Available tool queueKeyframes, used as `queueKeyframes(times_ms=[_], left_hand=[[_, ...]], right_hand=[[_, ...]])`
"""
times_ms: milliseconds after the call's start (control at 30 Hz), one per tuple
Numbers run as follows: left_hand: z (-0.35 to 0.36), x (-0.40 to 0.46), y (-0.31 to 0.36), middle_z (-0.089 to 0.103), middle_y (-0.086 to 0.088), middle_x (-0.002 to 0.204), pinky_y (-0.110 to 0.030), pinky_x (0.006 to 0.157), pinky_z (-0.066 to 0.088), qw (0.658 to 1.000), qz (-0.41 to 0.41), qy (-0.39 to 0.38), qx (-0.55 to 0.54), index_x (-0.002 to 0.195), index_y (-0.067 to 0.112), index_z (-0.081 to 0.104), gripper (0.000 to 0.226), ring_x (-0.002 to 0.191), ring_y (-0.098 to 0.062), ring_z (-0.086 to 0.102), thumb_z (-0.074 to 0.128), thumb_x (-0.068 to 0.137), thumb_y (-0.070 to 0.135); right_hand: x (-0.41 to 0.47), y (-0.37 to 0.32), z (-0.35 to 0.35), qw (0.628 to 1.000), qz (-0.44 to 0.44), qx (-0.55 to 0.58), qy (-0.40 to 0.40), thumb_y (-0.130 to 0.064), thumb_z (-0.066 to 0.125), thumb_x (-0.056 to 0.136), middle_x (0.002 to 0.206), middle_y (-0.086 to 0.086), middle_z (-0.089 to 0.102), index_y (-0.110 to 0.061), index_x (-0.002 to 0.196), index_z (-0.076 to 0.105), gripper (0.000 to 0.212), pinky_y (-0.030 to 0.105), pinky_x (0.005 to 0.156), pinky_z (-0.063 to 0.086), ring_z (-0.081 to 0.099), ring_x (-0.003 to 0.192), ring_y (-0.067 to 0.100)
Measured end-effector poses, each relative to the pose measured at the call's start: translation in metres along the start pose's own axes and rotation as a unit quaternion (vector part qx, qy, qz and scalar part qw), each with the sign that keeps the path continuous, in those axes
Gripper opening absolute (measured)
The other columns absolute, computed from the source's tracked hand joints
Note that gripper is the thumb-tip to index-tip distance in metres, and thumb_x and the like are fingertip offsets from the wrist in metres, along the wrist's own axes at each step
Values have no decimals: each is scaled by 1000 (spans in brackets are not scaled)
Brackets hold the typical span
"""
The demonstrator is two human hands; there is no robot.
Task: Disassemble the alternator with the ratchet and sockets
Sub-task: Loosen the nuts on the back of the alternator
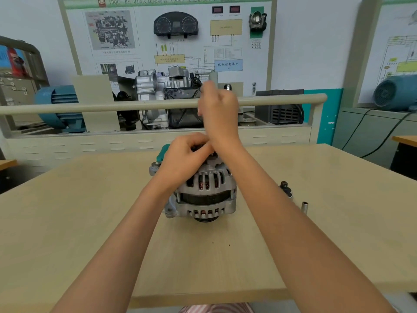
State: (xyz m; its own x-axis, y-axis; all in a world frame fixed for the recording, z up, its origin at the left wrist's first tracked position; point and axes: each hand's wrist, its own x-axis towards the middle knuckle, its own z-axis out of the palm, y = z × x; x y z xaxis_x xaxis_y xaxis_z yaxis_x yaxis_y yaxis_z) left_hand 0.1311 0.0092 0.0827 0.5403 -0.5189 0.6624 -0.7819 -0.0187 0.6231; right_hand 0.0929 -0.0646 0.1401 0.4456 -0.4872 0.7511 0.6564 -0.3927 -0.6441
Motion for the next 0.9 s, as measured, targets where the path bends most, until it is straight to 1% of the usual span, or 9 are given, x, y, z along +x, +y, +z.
queueKeyframes(times_ms=[100, 200, 267, 333, 433, 500, 667, 800, 900], left_hand=[[0, -1, 5, 52, -14, 64, -36, 66, 36, 1000, 10, -17, -12, 68, -1, 59, 35, 64, -19, 47, 54, 87, 28], [1, -1, 6, 56, -24, 72, -42, 68, 40, 1000, 26, -9, -4, 74, -7, 60, 37, 69, -30, 50, 53, 88, 27], [0, -2, 4, 64, -12, 68, -40, 68, 44, 1000, 29, 0, 9, 69, 10, 69, 27, 67, -22, 56, 56, 92, 15], [-1, -2, 2, 57, 10, 50, -23, 55, 38, 1000, 17, 13, 5, 50, 33, 62, 48, 52, 1, 48, 56, 88, 4], [1, -2, 1, 46, 9, 46, -22, 51, 31, 999, -18, 31, -6, 50, 22, 52, 27, 50, -2, 39, 52, 76, 14], [1, -2, 0, 49, -6, 55, -28, 56, 32, 999, -29, 39, 4, 62, 8, 51, 17, 58, -13, 43, 47, 69, 22], [-1, -2, 3, 61, 12, 55, -26, 60, 40, 1000, -18, 5, 12, 54, 36, 65, 43, 56, 0, 53, 57, 87, 10], [1, 0, 1, 65, -15, 77, -44, 76, 46, 1000, 11, 2, 21, 78, 5, 69, 22, 76, -28, 58, 57, 90, 19], [1, -2, 2, 66, -14, 76, -40, 74, 47, 999, 33, 8, 29, 77, 4, 71, 22, 75, -25, 59, 58, 91, 14]], right_hand=[[9, -1, -9, 968, 102, 219, -74, -11, 32, 93, 36, -2, 37, -18, 32, 34, 62, 26, 69, 46, 39, 48, 17], [7, 0, -10, 951, 113, 280, -71, -11, 30, 94, 37, -2, 39, -19, 32, 36, 63, 25, 74, 47, 44, 47, 13], [1, 2, -7, 979, 69, 187, -39, -10, 34, 93, 42, -2, 41, -15, 37, 38, 56, 19, 68, 43, 44, 49, 10], [-8, 6, -5, 998, -52, -30, -15, -11, 41, 89, 53, -4, 41, -15, 46, 40, 43, 20, 62, 38, 43, 59, 11], [-18, 10, 0, 899, -173, -403, 18, -22, 49, 86, 77, 2, 52, -11, 66, 59, 25, 30, 79, 33, 44, 82, 19], [-20, 8, 4, 862, -175, -475, 35, -30, 49, 85, 84, 2, 56, -12, 73, 64, 27, 30, 84, 28, 45, 88, 21], [-7, 0, -2, 995, -38, -94, -20, -20, 44, 85, 47, -1, 40, -8, 42, 39, 44, 32, 63, 34, 42, 58, 15], [7, 0, -11, 969, 100, 218, -62, -10, 33, 93, 41, -1, 43, -14, 36, 40, 58, 30, 74, 42, 47, 48, 10], [3, 1, -8, 976, 82, 196, -50, -11, 34, 92, 41, -4, 45, -14, 37, 43, 56, 23, 69, 45, 48, 50, 9]])
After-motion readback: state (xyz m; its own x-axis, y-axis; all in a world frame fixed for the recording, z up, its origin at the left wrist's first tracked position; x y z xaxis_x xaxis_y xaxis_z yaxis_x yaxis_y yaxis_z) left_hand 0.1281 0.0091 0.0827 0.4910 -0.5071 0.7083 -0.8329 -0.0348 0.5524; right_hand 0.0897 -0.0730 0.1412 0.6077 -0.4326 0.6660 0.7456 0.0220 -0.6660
